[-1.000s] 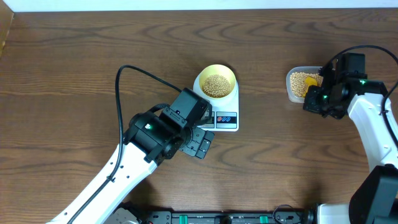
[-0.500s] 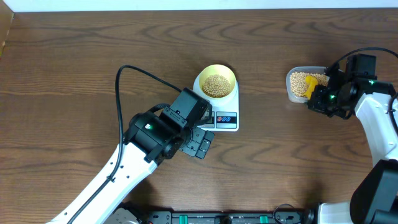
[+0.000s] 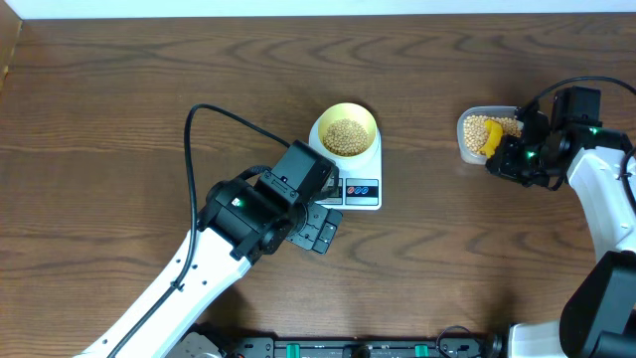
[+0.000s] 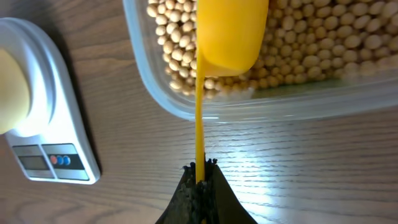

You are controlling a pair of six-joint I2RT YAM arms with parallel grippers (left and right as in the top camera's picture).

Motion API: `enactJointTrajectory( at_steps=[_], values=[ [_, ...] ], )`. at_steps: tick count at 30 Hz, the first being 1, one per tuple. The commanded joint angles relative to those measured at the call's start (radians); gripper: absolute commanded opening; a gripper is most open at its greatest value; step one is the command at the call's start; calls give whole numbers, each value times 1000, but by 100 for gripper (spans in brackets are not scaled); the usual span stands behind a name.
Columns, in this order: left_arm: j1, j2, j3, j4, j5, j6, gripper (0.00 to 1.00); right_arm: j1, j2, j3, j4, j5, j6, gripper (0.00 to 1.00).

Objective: Scoop item into bowl and weigh 50g on scale

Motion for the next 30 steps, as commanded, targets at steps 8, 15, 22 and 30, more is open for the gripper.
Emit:
enactJointTrajectory(
  at_steps=[8, 15, 22, 30],
  values=[
    [-2, -4, 24, 0, -13, 5, 94, -28, 8, -7, -1, -121, -36, 1],
    [-2, -4, 24, 0, -12, 5, 94, -75, 8, -7, -1, -166, -49, 1],
    [-2, -4, 24, 0, -13, 5, 94, -98, 8, -7, -5, -209, -62, 1],
    [-2, -4, 24, 0, -12, 5, 94, -120, 8, -7, -6, -221, -62, 1]
  ],
)
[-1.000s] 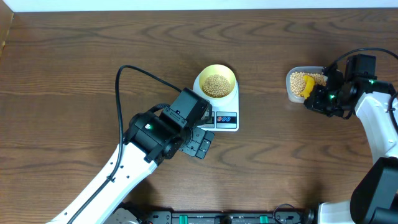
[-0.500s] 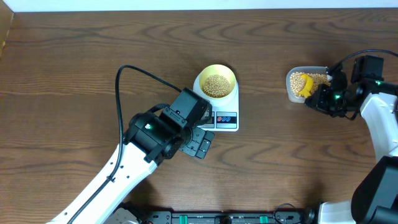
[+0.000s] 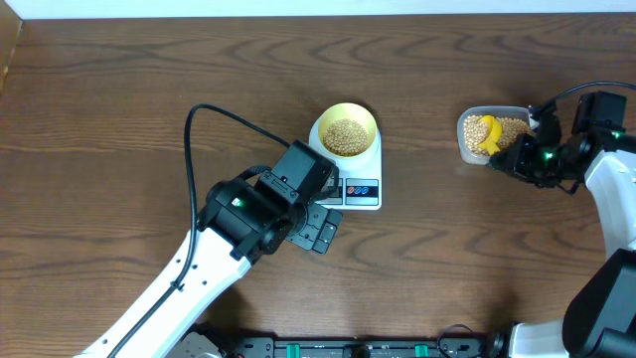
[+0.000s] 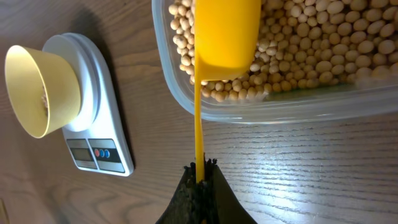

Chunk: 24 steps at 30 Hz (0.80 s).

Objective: Scoop item into bowl and weigh 50g on scale

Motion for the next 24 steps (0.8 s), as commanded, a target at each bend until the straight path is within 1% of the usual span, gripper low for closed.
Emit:
enactJointTrajectory(
  at_steps=[1, 14, 24],
  values=[
    [-2, -4, 24, 0, -13, 5, 94, -23, 7, -6, -3, -35, -23, 1],
    [-2, -4, 24, 0, -13, 5, 94, -109, 7, -6, -42, -36, -54, 1],
    [-2, -4, 24, 0, -13, 5, 94, -114, 7, -6, -49, -122, -72, 1]
  ],
)
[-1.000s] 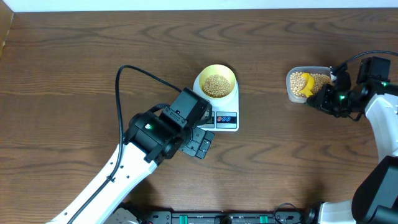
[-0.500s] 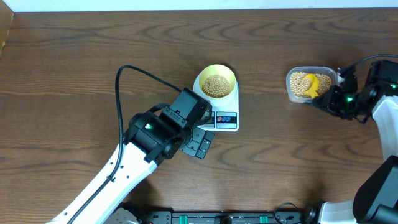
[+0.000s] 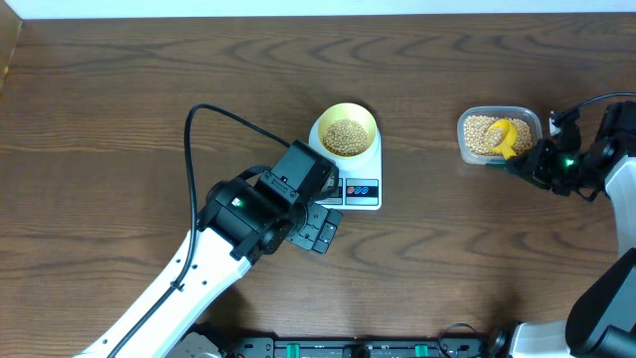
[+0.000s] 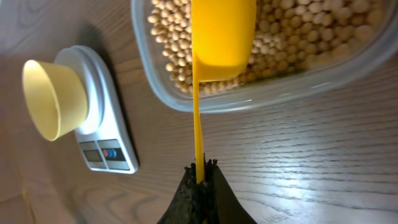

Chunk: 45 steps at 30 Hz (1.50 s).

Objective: Scoop item into bowl and weigh 50g on scale

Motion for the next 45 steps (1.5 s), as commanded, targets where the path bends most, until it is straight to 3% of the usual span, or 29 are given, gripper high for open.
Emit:
enactJointTrajectory(
  at_steps=[1, 25, 45],
  values=[
    [-2, -4, 24, 0, -13, 5, 94, -8, 7, -6, -1, -54, -26, 1],
    [-2, -4, 24, 0, -13, 5, 94, -9, -2, 3, -26, -143, -87, 1],
    [-2, -4, 24, 0, -13, 5, 94, -7, -73, 133, -111, -204, -108, 1]
  ],
)
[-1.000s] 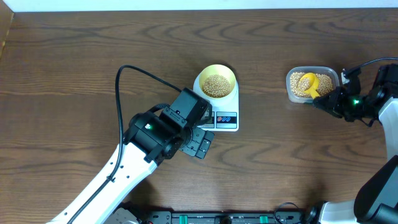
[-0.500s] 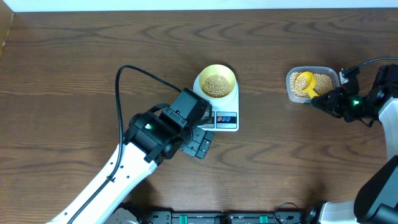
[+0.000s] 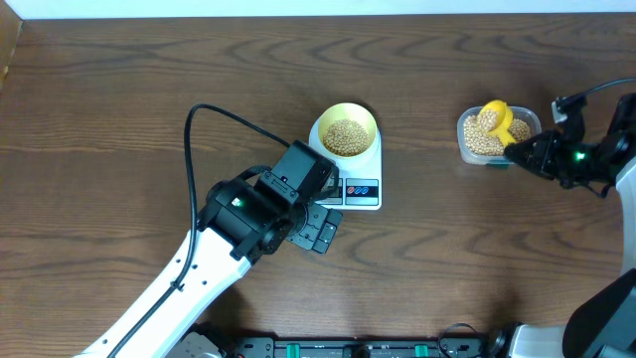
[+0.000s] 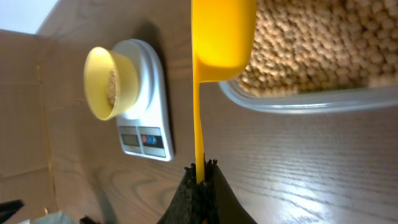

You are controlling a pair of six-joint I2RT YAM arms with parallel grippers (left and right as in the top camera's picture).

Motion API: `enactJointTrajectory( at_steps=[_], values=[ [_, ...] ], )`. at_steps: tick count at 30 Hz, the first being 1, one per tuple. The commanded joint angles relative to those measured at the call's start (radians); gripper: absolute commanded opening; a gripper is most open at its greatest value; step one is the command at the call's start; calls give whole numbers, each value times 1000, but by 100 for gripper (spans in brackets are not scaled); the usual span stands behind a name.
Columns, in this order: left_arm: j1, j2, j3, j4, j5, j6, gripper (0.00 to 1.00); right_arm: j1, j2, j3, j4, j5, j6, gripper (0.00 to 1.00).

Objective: Scoop item into bowl and weigh 50g on scale
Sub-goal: 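Lift the filled scoop left over the yellow bowl with the right gripper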

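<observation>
My right gripper (image 4: 200,167) is shut on the thin handle of a yellow scoop (image 4: 221,34), whose cup is lifted over the clear tub of soybeans (image 4: 311,56). From overhead the scoop (image 3: 494,118) carries beans above the tub (image 3: 479,142), with the right gripper (image 3: 519,151) just right of it. A yellow bowl (image 3: 346,131) partly filled with beans sits on the white scale (image 3: 360,191). My left gripper (image 3: 320,232) hangs by the scale's front left corner; its jaws are hidden under the arm.
A black cable (image 3: 214,117) loops from the left arm over the table. The table's far edge (image 3: 318,16) runs along the top. Bare wood lies between the scale and the tub.
The scoop has come up out of the beans with a load and now sits higher over the tub's left part. The right wrist has tilted, showing more of the scale. The left arm is unchanged.
The right gripper held the scoop with its cup down in the tub's left side. Then the arm had shifted right with the cup still in the beans, then lay further right in the tub. Now the scoop is raised, filled. Left arm and scale stayed put.
</observation>
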Motion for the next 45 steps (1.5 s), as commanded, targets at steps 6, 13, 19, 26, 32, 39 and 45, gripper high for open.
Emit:
enactJointTrajectory(
  at_steps=[6, 13, 19, 26, 32, 39, 45],
  values=[
    [-2, -4, 24, 0, -12, 5, 94, 10, -24, 65, -3, -155, -28, 1],
    [-2, -4, 24, 0, -13, 5, 94, 83, -24, 71, 36, -211, -21, 1],
    [-2, -4, 24, 0, -13, 5, 94, 172, -24, 71, 107, -211, 7, 1],
    [-2, -4, 24, 0, -13, 5, 94, 263, -24, 82, 180, -209, 25, 1],
    [-2, -4, 24, 0, -13, 5, 94, 328, -23, 85, 264, -193, 26, 1],
    [-2, -4, 24, 0, -12, 5, 94, 391, -23, 85, 346, -183, 60, 1],
    [-2, -4, 24, 0, -12, 5, 94, 440, -23, 85, 344, -184, 74, 1]
  ],
)
